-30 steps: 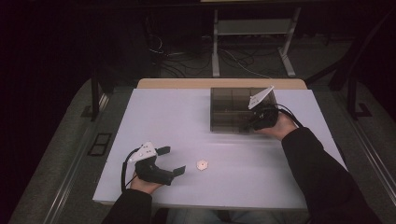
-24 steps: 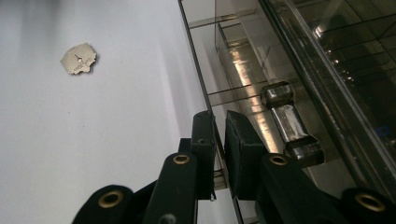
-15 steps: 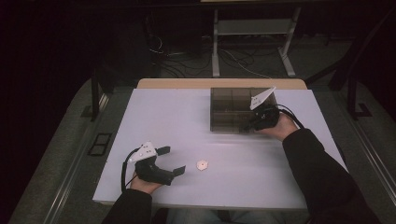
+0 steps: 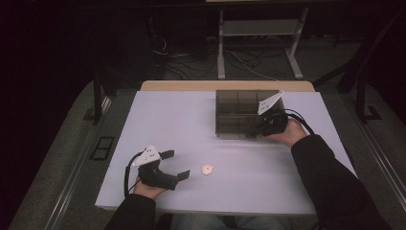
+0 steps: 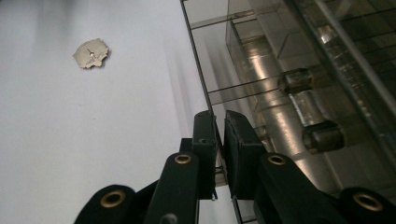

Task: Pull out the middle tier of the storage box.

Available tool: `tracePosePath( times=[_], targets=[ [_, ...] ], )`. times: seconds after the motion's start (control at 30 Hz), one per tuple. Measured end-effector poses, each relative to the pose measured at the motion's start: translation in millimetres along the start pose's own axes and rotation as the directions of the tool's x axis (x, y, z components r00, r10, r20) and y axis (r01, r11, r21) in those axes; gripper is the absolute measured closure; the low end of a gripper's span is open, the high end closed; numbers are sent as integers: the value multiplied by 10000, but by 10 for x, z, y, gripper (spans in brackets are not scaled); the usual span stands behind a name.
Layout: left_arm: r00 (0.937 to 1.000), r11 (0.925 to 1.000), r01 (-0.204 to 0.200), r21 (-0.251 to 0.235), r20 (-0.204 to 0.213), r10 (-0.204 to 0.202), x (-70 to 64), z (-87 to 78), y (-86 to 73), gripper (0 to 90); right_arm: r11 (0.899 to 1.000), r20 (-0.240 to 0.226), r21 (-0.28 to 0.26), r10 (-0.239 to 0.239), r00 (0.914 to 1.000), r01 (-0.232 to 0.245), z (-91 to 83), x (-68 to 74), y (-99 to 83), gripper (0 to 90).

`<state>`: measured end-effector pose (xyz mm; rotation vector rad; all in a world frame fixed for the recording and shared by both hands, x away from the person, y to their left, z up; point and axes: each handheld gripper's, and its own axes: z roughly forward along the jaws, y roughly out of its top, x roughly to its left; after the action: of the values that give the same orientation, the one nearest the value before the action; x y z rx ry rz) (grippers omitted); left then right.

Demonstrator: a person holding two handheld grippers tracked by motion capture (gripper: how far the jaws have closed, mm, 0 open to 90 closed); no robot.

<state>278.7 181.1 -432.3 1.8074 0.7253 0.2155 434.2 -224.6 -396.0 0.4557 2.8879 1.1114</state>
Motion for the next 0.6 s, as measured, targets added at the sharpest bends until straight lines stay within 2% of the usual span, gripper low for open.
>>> tracePosePath(
  times=[0.6],
  targets=[
    [10000,10000,6,-2,-9,-6,-1,2,-1,0,9997,-80,-242,4,10000,-6,-3,108,-64,822]
  ],
)
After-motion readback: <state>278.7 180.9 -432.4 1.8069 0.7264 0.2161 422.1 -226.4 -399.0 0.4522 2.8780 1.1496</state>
